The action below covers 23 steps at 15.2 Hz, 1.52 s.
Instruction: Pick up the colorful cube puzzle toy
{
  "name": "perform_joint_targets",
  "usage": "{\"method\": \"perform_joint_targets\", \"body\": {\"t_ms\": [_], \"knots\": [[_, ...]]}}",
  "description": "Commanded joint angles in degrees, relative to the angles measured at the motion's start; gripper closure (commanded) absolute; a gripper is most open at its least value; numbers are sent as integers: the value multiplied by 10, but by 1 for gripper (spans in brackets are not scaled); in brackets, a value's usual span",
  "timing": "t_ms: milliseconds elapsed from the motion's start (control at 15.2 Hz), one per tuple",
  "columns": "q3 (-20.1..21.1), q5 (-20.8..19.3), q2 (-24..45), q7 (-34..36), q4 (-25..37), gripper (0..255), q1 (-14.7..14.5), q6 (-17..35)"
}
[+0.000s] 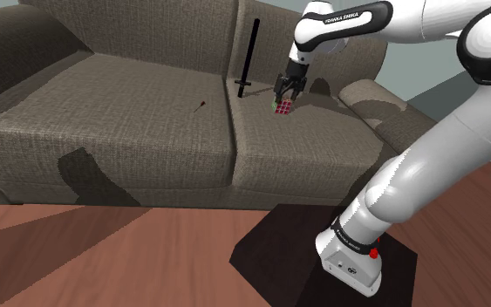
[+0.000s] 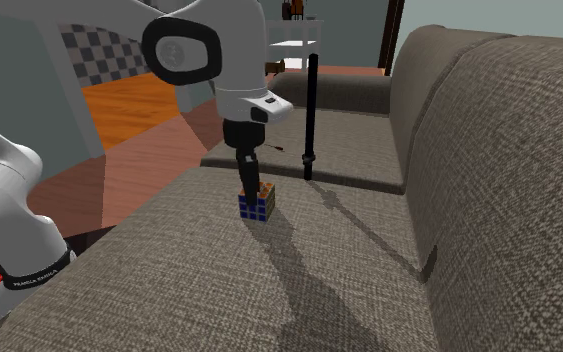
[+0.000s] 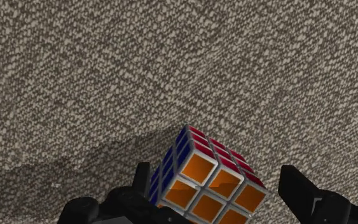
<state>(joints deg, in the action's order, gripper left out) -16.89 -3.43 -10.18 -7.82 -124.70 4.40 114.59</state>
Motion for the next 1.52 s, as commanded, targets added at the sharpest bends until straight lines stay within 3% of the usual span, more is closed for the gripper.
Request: {"method": "perform_joint_targets", "body": {"t_ms": [0, 198, 264, 858, 1452], "knots": [[-1, 0, 3, -1, -14, 0, 1, 17], [-2, 1, 7, -2, -23, 0, 1, 30], [-3, 1, 8, -3, -22, 255, 1, 30], [-2, 1, 7, -2, -23, 255, 1, 30], [2, -2, -12, 1, 29, 255, 0, -40]]}}
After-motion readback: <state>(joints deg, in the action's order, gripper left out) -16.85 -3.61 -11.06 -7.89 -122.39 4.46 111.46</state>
